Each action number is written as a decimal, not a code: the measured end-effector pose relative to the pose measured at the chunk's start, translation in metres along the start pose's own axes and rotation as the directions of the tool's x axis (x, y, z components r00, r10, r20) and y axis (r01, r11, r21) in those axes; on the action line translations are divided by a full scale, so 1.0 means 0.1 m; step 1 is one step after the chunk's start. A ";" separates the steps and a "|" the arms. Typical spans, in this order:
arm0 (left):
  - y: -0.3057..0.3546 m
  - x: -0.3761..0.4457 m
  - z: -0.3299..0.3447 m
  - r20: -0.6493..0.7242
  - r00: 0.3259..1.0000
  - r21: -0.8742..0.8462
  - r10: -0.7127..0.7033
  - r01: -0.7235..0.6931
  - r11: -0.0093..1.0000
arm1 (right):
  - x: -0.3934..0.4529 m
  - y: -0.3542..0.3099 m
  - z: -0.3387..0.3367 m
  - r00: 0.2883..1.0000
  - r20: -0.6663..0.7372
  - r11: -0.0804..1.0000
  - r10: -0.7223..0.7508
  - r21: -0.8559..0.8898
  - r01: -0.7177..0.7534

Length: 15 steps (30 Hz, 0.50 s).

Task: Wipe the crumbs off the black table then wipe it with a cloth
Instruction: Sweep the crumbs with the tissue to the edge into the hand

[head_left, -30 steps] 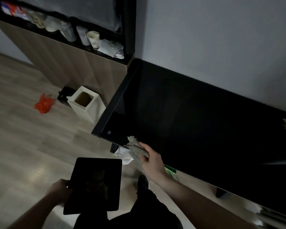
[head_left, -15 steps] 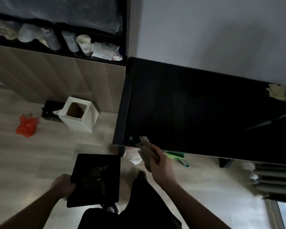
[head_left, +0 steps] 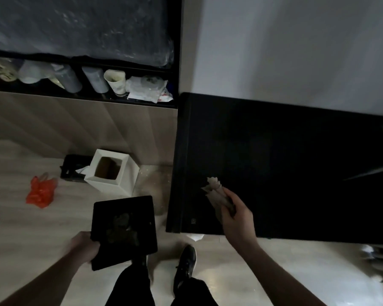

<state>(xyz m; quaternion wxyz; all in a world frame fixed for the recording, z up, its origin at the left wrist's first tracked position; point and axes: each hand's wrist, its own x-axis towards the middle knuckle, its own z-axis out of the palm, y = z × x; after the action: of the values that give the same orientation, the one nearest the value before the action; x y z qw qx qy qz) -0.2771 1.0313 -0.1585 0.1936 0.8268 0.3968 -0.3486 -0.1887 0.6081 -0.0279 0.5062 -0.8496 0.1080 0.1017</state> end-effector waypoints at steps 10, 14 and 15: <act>0.95 1.65 0.23 0.065 0.995 0.087 0.076 -0.081 0.993 | 1.43 -0.13 0.62 0.970 -0.230 0.996 -0.080 -0.053 0.070; 1.21 2.42 0.59 0.089 0.991 0.090 0.099 -0.107 0.990 | 1.97 0.03 0.95 0.951 -0.275 0.976 -0.145 -0.195 0.093; 1.28 2.60 0.67 0.092 0.991 0.089 0.100 -0.108 0.990 | 2.07 0.09 1.02 0.950 -0.269 0.964 -0.157 -0.251 0.089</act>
<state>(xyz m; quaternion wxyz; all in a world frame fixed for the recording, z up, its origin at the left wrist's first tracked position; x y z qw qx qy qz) -0.0898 1.0487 -0.3882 0.1898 0.8385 0.3275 -0.3919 0.0005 0.6775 -0.1413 0.3858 -0.9146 0.1137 -0.0420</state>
